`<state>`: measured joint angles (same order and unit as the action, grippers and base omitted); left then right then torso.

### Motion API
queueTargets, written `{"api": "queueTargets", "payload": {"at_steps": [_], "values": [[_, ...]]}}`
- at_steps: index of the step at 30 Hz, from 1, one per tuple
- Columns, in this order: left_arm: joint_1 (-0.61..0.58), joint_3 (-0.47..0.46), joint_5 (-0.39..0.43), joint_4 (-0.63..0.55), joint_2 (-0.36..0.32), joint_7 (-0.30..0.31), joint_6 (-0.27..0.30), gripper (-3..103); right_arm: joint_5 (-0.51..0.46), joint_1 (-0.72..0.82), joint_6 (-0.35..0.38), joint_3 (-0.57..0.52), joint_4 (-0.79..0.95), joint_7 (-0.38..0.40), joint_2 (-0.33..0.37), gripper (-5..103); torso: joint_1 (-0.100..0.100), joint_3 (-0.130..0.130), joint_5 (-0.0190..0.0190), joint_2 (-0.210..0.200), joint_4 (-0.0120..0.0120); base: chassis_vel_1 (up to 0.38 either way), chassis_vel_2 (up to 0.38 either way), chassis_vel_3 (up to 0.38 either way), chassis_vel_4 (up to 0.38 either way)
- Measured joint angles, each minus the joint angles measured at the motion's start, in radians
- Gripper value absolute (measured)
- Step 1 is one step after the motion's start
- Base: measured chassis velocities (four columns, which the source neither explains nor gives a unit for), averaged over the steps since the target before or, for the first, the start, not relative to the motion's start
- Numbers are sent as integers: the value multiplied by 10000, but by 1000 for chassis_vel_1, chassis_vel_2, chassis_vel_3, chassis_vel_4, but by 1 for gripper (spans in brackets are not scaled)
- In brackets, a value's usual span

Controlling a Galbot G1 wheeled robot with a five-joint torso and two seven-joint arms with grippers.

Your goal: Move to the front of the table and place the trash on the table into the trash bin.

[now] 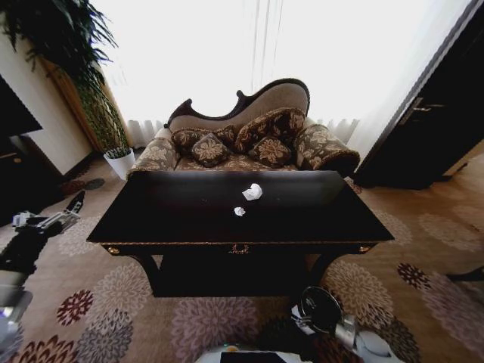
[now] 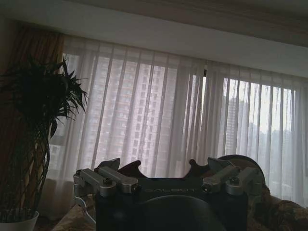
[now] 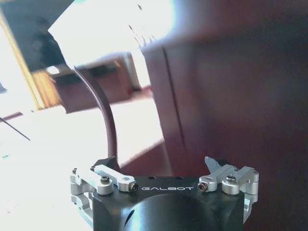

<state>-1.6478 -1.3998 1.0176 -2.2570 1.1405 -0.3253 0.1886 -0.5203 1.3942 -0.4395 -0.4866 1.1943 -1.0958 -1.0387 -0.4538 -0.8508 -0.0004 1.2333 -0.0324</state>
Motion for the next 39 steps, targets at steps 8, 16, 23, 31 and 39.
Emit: {"api": "queueTargets", "payload": {"at_steps": [8,16,23,31,39], "values": [[-11,24,0,0,19,-12,-12,100,-506,1115,108,-407,3233,-131,-108,100,0,0,0,0,-2,0,0,0,0],[-19,32,-1,-34,49,-13,-12,100,-858,1623,362,-697,5576,32,12,100,0,-1,1,0,-1,0,0,0,0],[-42,19,-15,-43,83,-14,-12,100,-1703,1753,771,-883,7009,540,105,100,0,-1,1,0,-1,0,0,0,0],[-54,-32,-35,-14,147,-13,-12,100,-2751,1942,1468,-1519,8704,865,326,100,0,-1,1,0,-2,0,0,0,0],[-55,-14,-129,-4,272,-8,-12,100,-3068,1432,1909,-1483,9405,3354,703,100,0,-1,3,0,-1,0,0,0,0]]}}
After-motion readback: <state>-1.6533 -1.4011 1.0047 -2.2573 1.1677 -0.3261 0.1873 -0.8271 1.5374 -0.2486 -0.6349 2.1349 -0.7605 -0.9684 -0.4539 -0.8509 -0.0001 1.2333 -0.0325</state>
